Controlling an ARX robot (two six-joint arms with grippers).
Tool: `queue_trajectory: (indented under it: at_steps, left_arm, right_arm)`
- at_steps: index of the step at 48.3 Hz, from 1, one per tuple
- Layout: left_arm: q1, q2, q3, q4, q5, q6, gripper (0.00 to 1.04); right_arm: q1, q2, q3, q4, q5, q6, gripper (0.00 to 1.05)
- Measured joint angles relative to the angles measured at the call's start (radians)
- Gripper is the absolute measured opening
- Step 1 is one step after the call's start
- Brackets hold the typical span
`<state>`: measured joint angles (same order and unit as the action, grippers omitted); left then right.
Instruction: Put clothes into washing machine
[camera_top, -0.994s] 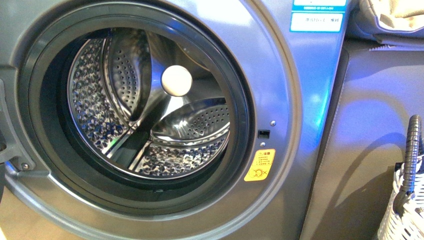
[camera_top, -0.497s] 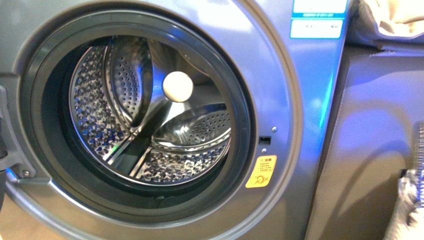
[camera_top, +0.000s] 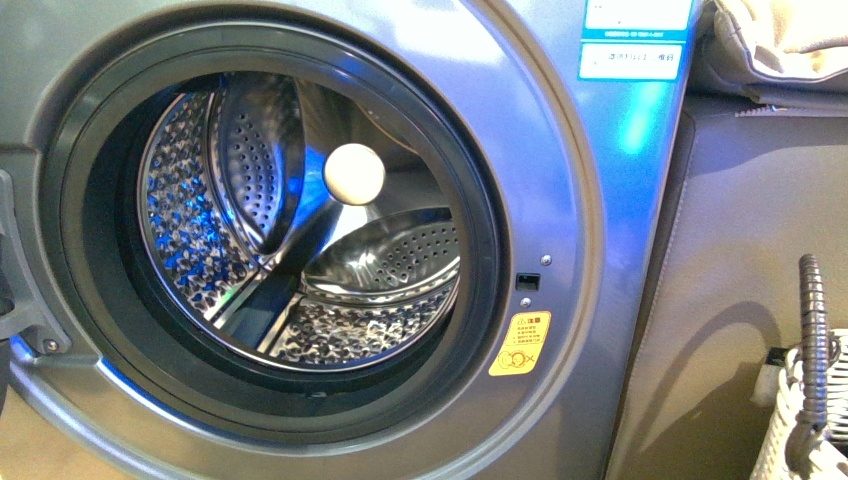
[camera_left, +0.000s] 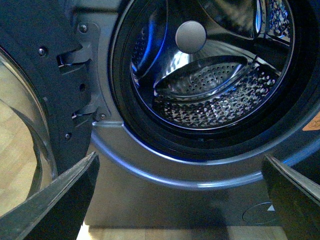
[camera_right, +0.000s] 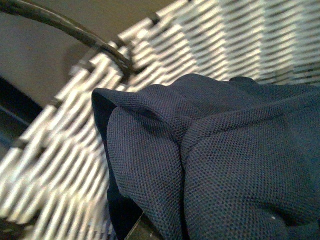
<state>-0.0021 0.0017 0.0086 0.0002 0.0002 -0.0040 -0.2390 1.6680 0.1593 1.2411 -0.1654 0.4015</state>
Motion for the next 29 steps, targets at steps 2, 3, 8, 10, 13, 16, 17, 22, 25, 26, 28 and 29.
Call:
queue_trajectory:
  at_steps: [2,3,8,10,13,16,17,22,25,26,28,29]
  left_arm:
    - [0.000,0.000,0.000,0.000,0.000,0.000,0.98]
    - [0.000,0.000,0.000,0.000,0.000,0.000,0.98]
    - [0.000,0.000,0.000,0.000,0.000,0.000,0.98]
    - [0.000,0.000,0.000,0.000,0.000,0.000,0.98]
    - [0.000,0.000,0.000,0.000,0.000,0.000,0.98]
    - [0.000,0.000,0.000,0.000,0.000,0.000,0.98]
    - [0.000,0.000,0.000,0.000,0.000,0.000,0.98]
    - [0.000,0.000,0.000,0.000,0.000,0.000,0.98]
    - [0.000,0.000,0.000,0.000,0.000,0.000,0.98]
    - [0.000,0.000,0.000,0.000,0.000,0.000,0.98]
    - [0.000,0.000,0.000,0.000,0.000,0.000,0.98]
    - [0.000,0.000,0.000,0.000,0.000,0.000,0.98]
  right_arm:
    - [0.020,-0.083,-0.008,-0.045,0.008,-0.030,0.06]
    - [0.031,-0.126,-0.011,-0.068,0.013,-0.043,0.06]
    - [0.079,-0.323,-0.017,-0.185,0.038,-0.097,0.06]
    - [0.101,-0.411,-0.017,-0.240,0.053,-0.128,0.06]
    - [0.137,-0.590,-0.013,-0.356,0.065,-0.175,0.06]
    - [0.150,-0.751,0.009,-0.458,0.076,-0.222,0.06]
    - [0.150,-0.800,0.023,-0.488,0.077,-0.239,0.06]
    - [0.131,-0.922,0.094,-0.576,0.058,-0.263,0.06]
    - [0.117,-0.952,0.149,-0.611,0.042,-0.279,0.06]
    - [0.115,-0.954,0.158,-0.615,0.039,-0.283,0.06]
    - [0.105,-0.956,0.196,-0.625,0.032,-0.294,0.06]
    - [0.101,-0.955,0.214,-0.631,0.030,-0.299,0.06]
